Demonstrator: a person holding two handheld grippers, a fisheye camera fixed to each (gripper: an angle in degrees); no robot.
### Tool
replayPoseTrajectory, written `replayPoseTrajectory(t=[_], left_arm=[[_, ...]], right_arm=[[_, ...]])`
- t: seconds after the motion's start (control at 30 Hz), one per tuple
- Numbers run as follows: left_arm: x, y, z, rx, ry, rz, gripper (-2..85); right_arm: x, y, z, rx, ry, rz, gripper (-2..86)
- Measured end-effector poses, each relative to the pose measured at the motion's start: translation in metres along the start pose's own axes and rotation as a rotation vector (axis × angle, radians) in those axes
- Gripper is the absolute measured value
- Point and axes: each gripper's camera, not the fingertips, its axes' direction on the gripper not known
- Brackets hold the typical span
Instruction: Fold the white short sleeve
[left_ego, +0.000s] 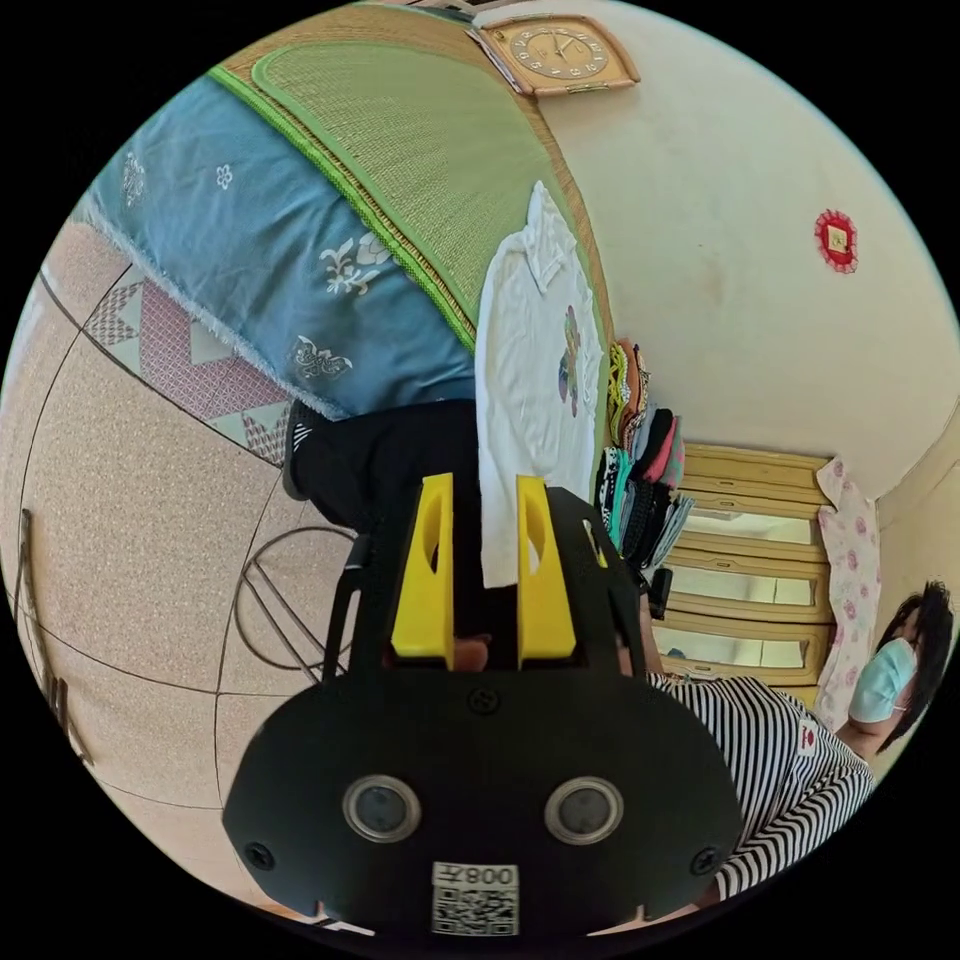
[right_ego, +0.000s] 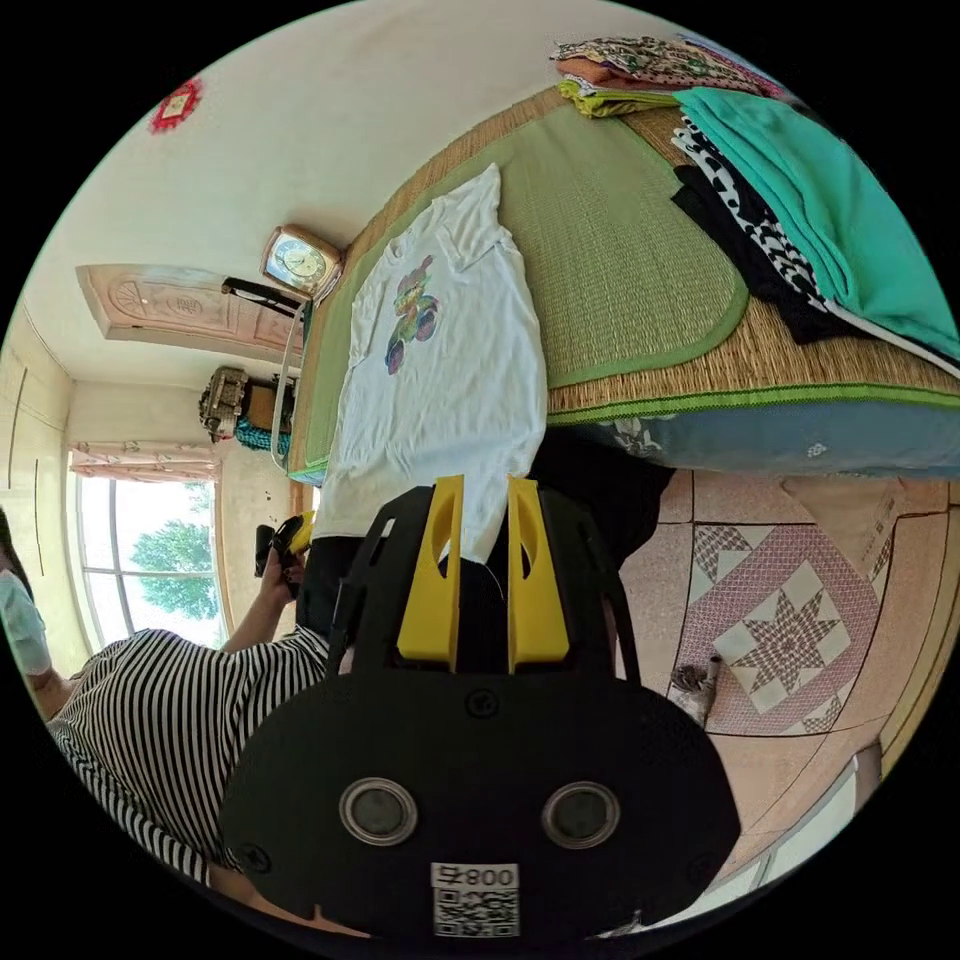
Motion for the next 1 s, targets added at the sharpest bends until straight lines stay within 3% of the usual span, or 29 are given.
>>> replayPoseTrajectory(t=[0.33,0.67,1.0], left_arm=[[-0.008,0.046,-0.009,-0.075,-0.001,0.078,8.6],[-0.014,0.082,-0.01,-0.1,-0.033,0.092,2.9],[-0.003,0.108,-0.034,-0.048,0.088,0.133,0.9]], right_arm=[[0.002,0.046,-0.018,-0.025,0.019,-0.001,8.8],[-0.008,0.068,-0.036,-0.079,0.132,-0.029,3.9],[-0.009,0.097,-0.089,-0.017,0.011,-0.057,0.7]])
